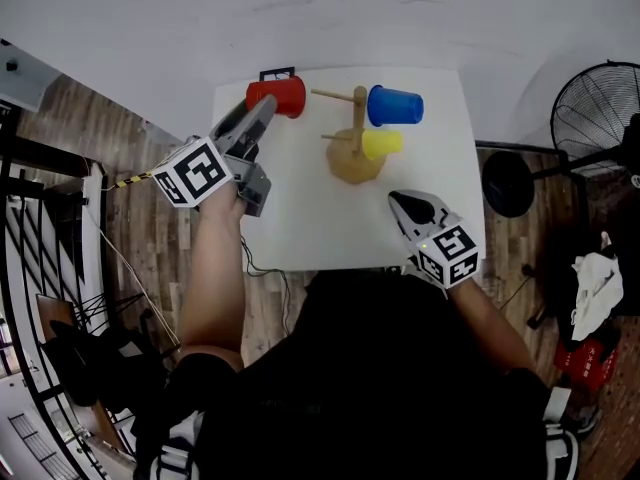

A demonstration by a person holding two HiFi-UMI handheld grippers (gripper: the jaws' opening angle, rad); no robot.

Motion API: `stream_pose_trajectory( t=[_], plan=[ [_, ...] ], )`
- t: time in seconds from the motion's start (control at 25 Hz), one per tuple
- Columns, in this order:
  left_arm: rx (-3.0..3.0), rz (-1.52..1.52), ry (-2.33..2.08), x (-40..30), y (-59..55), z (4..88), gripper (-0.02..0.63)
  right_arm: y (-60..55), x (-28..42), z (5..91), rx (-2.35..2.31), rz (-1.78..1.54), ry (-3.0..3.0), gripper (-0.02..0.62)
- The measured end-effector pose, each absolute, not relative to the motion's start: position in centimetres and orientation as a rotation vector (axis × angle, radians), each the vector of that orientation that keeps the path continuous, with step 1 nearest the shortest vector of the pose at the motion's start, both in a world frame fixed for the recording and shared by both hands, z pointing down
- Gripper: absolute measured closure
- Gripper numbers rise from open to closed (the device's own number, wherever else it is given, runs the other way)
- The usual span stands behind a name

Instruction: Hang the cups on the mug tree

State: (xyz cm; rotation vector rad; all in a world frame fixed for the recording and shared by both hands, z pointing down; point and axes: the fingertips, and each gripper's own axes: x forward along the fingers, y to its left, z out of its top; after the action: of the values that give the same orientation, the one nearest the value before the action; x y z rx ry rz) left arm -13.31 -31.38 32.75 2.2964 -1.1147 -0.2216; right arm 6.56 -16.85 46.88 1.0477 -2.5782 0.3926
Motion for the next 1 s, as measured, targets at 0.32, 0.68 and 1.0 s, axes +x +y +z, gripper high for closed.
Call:
stream_pose_trajectory(
  t=[0.32,0.68,1.0],
  plan=[
    [2.347,-0.125,-1.068,-11.2,-31.4,33.0,0.367,-16.6,6.7,46.6,1.095,0.403,-2.575,0.588],
    [2.375,-0.045,-1.025,-8.6,-31.6,33.9,0.367,-16.2,7.5,46.5,1.142,0.421,-2.568,0.588],
    [2.383,-0.024,-0.997,-7.6,-31.7,34.3,0.367,-16.0,8.0,46.7,1.166,0.432,-2.553,0.588]
  ],
)
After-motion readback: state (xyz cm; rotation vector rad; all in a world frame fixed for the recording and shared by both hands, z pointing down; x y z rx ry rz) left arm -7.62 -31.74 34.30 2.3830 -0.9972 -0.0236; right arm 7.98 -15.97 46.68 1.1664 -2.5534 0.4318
